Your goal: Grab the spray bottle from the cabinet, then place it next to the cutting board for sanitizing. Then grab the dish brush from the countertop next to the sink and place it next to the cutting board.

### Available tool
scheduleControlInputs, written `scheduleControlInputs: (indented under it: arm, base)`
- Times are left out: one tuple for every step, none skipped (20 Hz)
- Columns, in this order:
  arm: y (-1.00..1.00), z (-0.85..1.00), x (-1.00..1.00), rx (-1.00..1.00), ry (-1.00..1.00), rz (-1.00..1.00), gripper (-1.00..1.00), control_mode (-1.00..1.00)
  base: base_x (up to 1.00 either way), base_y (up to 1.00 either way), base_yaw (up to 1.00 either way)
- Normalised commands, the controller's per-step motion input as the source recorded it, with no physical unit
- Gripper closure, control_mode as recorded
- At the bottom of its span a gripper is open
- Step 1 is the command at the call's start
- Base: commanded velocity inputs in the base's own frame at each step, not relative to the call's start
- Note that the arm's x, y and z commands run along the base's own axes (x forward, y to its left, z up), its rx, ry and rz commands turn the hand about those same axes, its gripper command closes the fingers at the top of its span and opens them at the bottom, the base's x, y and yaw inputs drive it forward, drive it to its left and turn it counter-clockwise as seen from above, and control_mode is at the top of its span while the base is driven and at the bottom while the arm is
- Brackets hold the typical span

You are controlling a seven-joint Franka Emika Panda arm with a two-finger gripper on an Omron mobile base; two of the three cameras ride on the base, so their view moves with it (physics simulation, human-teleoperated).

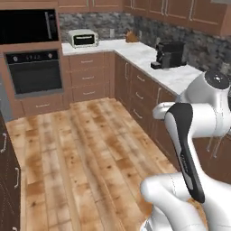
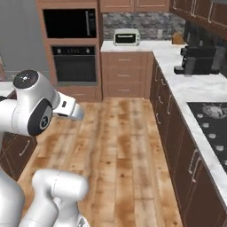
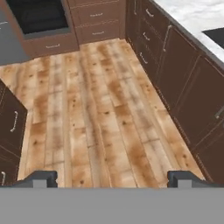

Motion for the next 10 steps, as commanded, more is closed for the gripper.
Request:
scheduleControlInputs:
  arm:
    - [0.0, 0.0, 0.0, 0.0, 0.0, 0.0, -1.0, 1.0]
    - [0.0, 0.0, 0.0, 0.0, 0.0, 0.0, -1.0, 1.0]
    - [0.0, 0.0, 0.0, 0.0, 0.0, 0.0, -1.0, 1.0]
    - [0.0, 0.0, 0.0, 0.0, 0.0, 0.0, -1.0, 1.0]
    - [0.0, 0.0, 0.0, 0.0, 0.0, 0.0, -1.0, 1.0]
    - [0.0, 0.0, 0.0, 0.0, 0.0, 0.0, -1.0, 1.0]
    - [0.0, 0.0, 0.0, 0.0, 0.0, 0.0, -1.0, 1.0]
    - [0.0, 0.0, 0.0, 0.0, 0.0, 0.0, -1.0, 1.0]
    - [0.0, 0.0, 0.0, 0.0, 0.0, 0.0, -1.0, 1.0]
    - [0.0, 0.0, 0.0, 0.0, 0.0, 0.0, -1.0, 1.0]
  base:
    - [0.11, 0.0, 0.72]
    - [0.16, 0.0, 0.73]
    - [0.09, 0.0, 0.72]
    - [0.0, -0.04, 0.68]
    - [0.02, -0.04, 0.67]
    - [0.06, -0.03, 0.67]
    - [0.14, -0.05, 0.67]
    - [0.22, -0.08, 0.69]
    - [0.24, -0.09, 0.7]
    - [0.3, -0.06, 0.71]
